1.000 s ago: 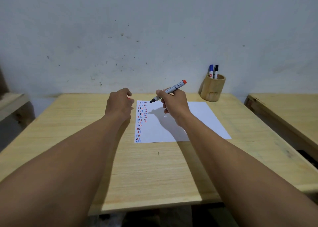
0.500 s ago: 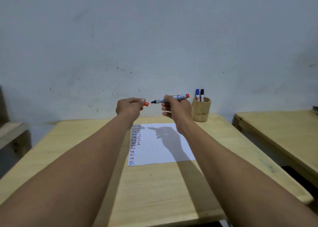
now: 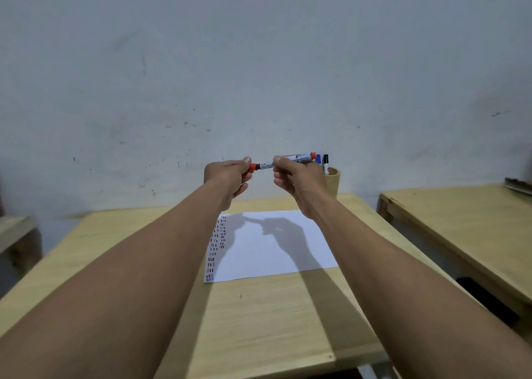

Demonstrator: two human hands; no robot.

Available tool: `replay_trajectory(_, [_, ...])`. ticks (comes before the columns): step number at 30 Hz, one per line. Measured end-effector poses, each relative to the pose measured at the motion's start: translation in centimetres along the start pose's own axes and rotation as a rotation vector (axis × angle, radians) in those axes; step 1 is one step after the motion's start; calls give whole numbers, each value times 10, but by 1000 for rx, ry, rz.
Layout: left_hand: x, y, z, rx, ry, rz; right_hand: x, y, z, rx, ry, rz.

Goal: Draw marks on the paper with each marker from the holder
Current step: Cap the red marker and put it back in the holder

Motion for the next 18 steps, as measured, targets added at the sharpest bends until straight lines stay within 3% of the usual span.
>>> replay_trajectory(4, [2,-1,7,-2,-31,25,-3,-2,-3,20,-149,30])
replay_trajectory(13, [6,-3,16,-49,-16,75,0,0,-12,-46,-112,21])
replay_trajectory(15, [7,-5,14,-40,-22,100,1,-1,-14,-81,-12,24])
replay_trajectory(18, [17,-12,16,-29,-90,187,-1,-3,-20,-126,364,-29])
Point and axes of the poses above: each hand's wrist, its own y-axis away from the middle knuckle, its own z-axis out of the palm, x = y × z, the point moved 8 cm from there along -y, towards the middle knuckle, and after that the axes turned 5 degrees about y, right-handed, at the moved point
